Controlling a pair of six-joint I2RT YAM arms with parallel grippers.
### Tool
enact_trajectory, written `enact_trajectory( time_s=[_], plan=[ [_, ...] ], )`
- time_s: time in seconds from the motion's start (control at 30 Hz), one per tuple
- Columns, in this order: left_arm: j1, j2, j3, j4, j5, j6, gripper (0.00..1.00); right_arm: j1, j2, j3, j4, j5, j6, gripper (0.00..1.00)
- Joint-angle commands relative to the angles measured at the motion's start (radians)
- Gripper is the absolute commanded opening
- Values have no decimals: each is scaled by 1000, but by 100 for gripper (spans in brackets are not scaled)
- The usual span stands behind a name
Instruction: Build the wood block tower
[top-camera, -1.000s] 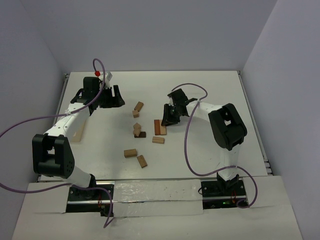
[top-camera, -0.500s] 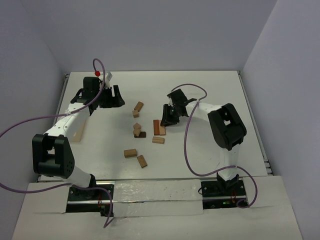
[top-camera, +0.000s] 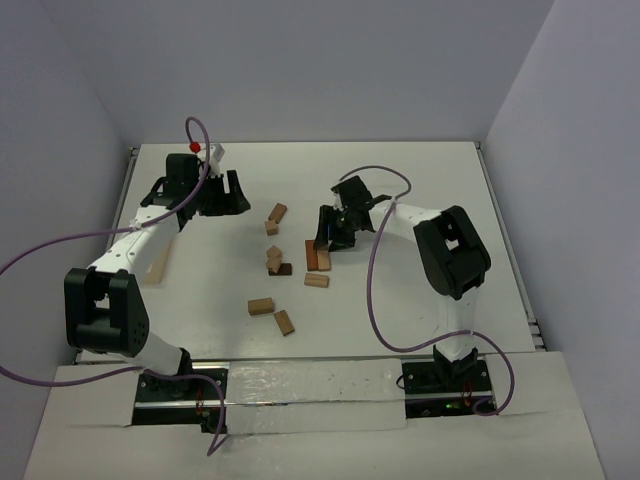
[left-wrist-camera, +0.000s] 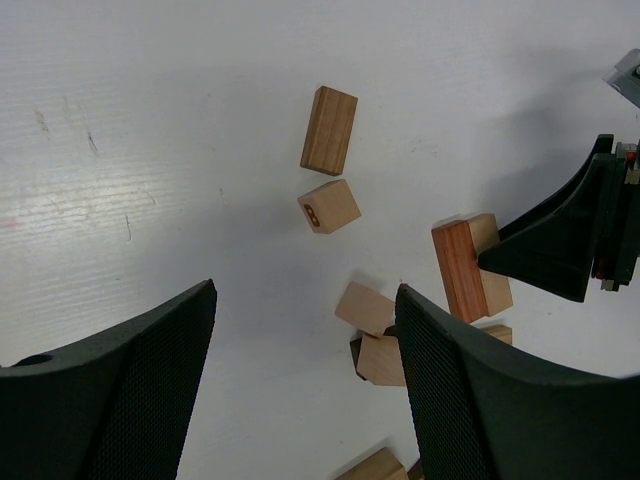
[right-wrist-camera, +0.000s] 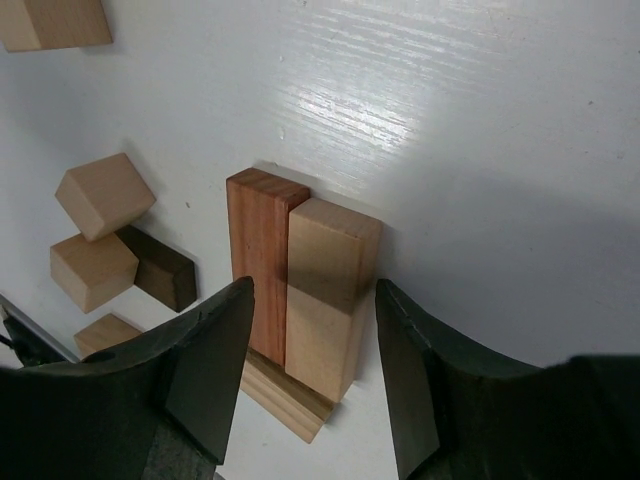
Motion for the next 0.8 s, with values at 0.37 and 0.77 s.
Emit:
enact_trajectory(
  time_s=[0.37, 0.77],
  plan=[
    [13, -14, 1, 31, 73, 57, 82, -1, -88, 9, -14, 21, -24, 89],
    [12, -83, -70, -14, 243, 393, 92, -44, -258, 39, -79, -20, -95, 100]
  ],
)
